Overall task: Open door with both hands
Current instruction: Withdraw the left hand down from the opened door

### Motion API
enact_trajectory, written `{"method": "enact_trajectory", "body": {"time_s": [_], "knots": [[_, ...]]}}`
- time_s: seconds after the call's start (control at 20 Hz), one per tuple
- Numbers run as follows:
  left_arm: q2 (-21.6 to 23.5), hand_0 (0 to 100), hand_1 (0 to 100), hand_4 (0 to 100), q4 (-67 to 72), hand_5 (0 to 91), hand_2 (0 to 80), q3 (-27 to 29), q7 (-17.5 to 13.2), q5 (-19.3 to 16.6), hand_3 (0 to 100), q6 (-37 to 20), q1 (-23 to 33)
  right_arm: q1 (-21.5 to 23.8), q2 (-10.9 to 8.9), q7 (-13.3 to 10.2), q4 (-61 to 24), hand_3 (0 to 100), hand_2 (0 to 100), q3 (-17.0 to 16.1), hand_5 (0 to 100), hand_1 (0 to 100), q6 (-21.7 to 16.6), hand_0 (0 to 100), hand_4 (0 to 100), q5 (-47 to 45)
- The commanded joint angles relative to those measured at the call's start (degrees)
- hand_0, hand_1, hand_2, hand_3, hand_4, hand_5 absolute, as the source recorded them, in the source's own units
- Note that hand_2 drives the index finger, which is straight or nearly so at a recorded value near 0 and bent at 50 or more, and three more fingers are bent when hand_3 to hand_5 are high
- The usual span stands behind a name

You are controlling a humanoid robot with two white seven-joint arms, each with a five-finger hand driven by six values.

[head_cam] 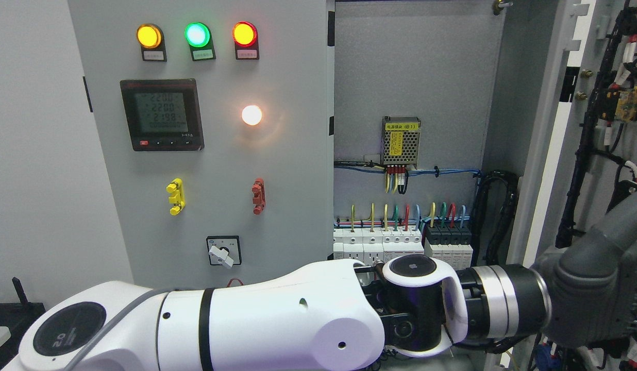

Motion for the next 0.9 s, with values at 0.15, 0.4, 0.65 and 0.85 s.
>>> {"method": "enact_trajectory", "body": {"time_s": [0.15, 0.4, 0.65, 0.85], "knots": [[-3.09, 0, 0, 3, 1.85, 0.0, 0.0, 0.23, 1.40, -0.77, 0, -0.83, 0.25, 0.00, 0.00, -0.07, 0.00, 0, 0, 0.00, 0, 0, -0.08, 0, 0, 0.00], [-3.26, 0, 0, 3, 1.85, 0.0, 0.0, 0.23, 2.81, -0.77, 0, -1.36, 0.34, 0.00, 0.00, 0.01, 0.00, 0, 0, 0.00, 0, 0, 0.00, 0, 0, 0.00], [-2.74, 0, 0, 3, 1.68, 0.0, 0.0, 1.37, 2.73, -2.78, 0, -1.28, 0.25, 0.00, 0.00, -0.07, 0.00, 0, 0, 0.00, 0, 0, -0.08, 0, 0, 0.00], [0.33, 0, 0, 3, 0.89, 0.0, 0.0, 4.26, 2.29, -9.01, 0, -0.05, 4.54, 0.00, 0.00, -0.07, 0.00, 0, 0, 0.00, 0, 0, 0.00, 0, 0, 0.00]]}}
